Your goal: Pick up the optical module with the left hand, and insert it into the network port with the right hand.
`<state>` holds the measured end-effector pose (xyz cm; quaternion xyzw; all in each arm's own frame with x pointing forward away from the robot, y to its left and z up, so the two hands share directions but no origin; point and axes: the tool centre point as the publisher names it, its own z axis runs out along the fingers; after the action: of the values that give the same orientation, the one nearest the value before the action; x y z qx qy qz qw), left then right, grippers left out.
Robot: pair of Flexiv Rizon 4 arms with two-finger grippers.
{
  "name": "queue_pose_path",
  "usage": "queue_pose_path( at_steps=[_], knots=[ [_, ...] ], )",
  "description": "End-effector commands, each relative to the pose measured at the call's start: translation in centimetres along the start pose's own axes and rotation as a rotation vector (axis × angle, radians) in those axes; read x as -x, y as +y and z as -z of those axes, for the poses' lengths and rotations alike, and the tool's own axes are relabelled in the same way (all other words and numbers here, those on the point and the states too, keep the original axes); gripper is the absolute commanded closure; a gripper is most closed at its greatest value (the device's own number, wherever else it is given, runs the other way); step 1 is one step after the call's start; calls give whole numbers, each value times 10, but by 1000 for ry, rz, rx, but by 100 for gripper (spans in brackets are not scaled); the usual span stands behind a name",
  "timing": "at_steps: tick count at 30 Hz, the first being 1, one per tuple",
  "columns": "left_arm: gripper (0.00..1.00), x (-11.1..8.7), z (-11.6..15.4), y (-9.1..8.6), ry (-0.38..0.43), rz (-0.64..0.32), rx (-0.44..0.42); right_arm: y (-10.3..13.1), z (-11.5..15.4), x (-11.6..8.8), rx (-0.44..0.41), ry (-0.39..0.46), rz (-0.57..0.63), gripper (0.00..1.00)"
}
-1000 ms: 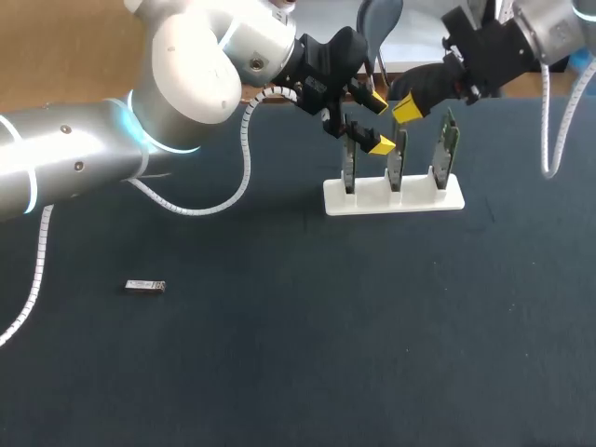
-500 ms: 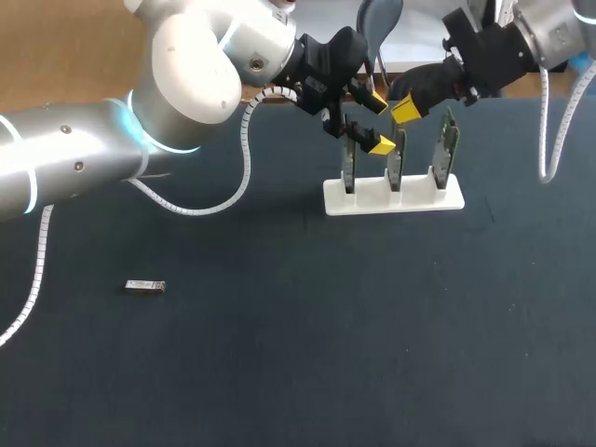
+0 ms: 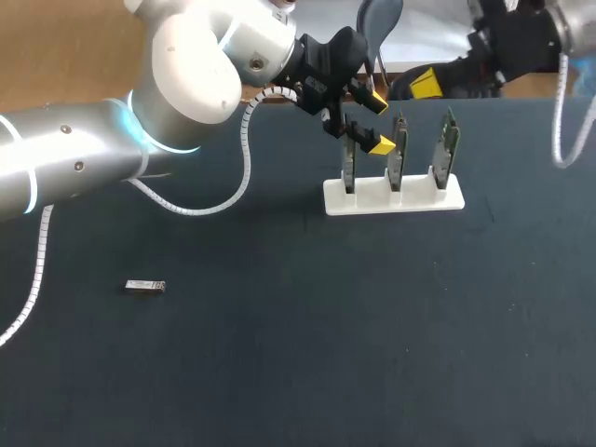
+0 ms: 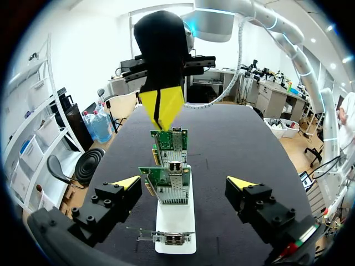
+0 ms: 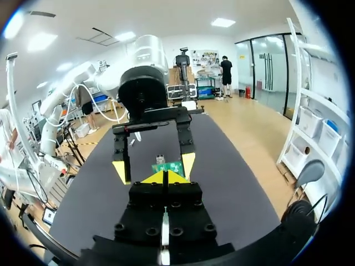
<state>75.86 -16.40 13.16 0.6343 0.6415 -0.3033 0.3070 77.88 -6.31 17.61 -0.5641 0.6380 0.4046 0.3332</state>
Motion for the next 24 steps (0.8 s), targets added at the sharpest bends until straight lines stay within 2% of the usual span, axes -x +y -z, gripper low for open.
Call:
queue_pose_path(
  at_steps=[1, 7, 13, 24],
  knots=[
    [0, 1, 0, 2, 6, 2, -3, 1, 19, -15, -18, 25, -11, 100],
    [0, 1, 0, 2, 6, 2, -3, 1, 40, -36, -5, 57, -17, 100],
    [0, 1, 0, 2, 6, 2, -3, 3, 58, -44, 25, 92, 21, 100],
    [0, 1, 0, 2, 6, 2, -3, 4, 60, -50, 61, 154, 53, 100]
  ],
)
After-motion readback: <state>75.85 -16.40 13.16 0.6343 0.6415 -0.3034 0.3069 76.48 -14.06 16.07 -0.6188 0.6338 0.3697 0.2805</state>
